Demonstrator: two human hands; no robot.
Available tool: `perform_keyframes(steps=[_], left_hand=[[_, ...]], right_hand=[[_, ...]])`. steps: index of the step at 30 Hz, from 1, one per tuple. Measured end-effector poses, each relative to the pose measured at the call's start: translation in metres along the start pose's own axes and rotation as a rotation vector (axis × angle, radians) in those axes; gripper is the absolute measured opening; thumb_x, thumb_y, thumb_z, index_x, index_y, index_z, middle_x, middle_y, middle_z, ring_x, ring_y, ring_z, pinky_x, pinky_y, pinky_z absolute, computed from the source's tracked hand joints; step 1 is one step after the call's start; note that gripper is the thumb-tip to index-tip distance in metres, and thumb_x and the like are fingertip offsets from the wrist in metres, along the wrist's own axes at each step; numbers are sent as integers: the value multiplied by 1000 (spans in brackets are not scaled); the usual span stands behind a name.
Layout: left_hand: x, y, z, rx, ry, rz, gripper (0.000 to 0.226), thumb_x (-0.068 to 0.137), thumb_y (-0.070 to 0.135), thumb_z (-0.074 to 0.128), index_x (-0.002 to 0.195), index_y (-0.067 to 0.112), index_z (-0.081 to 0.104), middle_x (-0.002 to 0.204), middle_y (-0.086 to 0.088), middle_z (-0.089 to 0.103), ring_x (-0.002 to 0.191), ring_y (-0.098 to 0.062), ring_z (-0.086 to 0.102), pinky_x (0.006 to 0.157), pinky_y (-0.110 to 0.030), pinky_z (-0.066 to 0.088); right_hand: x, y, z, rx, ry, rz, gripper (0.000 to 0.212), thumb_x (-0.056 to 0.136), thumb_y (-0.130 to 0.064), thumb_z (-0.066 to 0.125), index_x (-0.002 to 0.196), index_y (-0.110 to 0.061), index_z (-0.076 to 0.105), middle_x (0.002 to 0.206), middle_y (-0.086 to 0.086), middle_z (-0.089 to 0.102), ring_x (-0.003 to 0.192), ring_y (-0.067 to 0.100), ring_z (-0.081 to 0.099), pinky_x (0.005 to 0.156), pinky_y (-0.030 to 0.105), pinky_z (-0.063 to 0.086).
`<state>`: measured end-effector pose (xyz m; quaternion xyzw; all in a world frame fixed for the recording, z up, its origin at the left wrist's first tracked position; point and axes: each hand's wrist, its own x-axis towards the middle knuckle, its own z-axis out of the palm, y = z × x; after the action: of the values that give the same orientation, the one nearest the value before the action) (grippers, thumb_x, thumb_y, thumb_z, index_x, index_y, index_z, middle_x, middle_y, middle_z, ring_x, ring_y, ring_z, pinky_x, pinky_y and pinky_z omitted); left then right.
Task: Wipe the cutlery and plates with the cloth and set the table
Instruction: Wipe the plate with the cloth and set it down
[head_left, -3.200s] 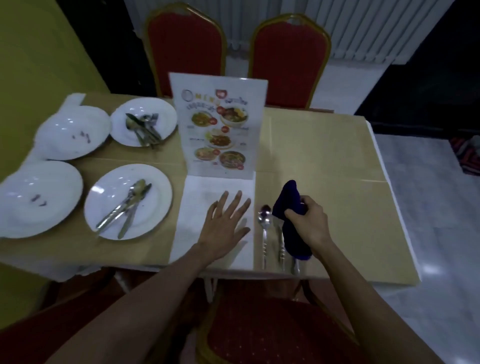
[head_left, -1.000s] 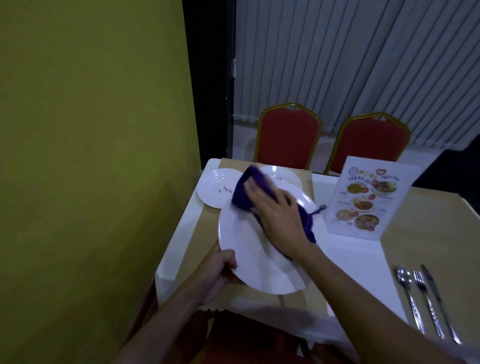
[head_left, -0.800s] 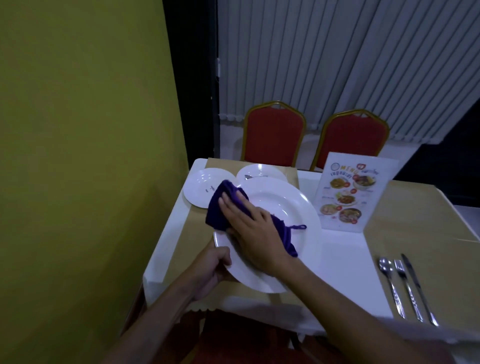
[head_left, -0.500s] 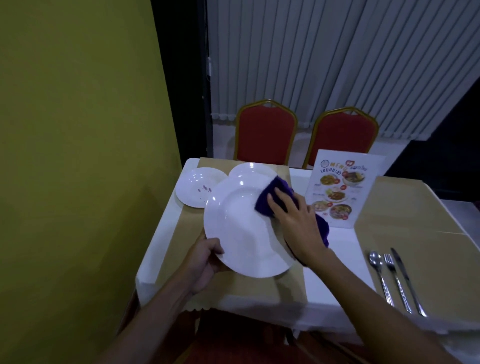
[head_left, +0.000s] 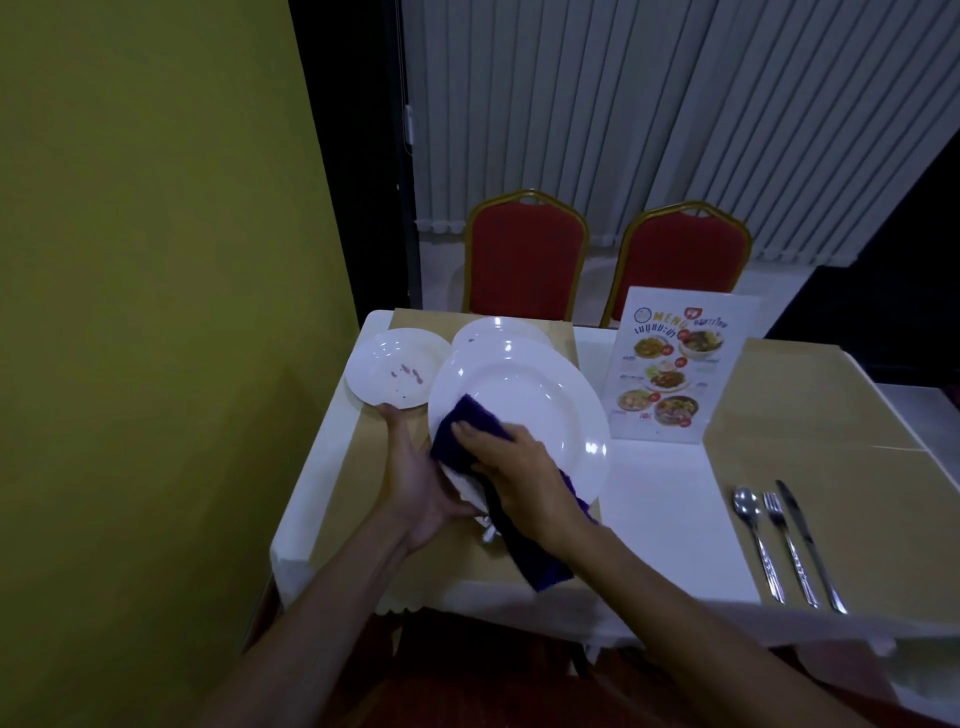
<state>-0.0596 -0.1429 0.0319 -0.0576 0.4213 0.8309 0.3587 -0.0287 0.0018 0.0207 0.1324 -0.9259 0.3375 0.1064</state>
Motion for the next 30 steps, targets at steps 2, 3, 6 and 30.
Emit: perform_keyframes(steps=[2, 3, 6, 30], left_hand=[[-2, -1, -2, 17, 51, -32, 123, 53, 101, 11, 133, 21, 60, 131, -14, 64, 125, -40, 54, 102, -71, 35], [-3, -4, -2, 34, 79, -38, 122, 53, 100, 11, 132, 23, 61, 129, -14, 66, 124, -39, 56, 101, -71, 37], [-3, -17, 15, -10, 180, -40, 101, 73, 91, 13, 139, 26, 53, 137, -8, 60, 126, -32, 55, 107, -60, 40], [71, -100, 86, 403, 431, 12, 64, 92, 72, 23, 131, 33, 55, 115, 2, 70, 101, -20, 66, 69, -34, 57]], right_hand=[[-10, 3, 7, -19, -31, -134, 51, 90, 2, 60, 138, -16, 56, 143, 9, 53, 131, 29, 47, 108, 41, 42], [-10, 8, 7, -17, -57, -142, 54, 90, 5, 58, 138, -18, 56, 146, 5, 49, 136, 26, 42, 111, 43, 38], [9, 20, -2, -32, -48, -87, 52, 96, -3, 53, 141, -29, 51, 153, -10, 37, 148, 22, 22, 118, 42, 22], [-52, 150, -115, -694, 35, 430, 78, 82, -6, 69, 150, -25, 35, 157, 12, 30, 122, 49, 41, 89, 53, 44]])
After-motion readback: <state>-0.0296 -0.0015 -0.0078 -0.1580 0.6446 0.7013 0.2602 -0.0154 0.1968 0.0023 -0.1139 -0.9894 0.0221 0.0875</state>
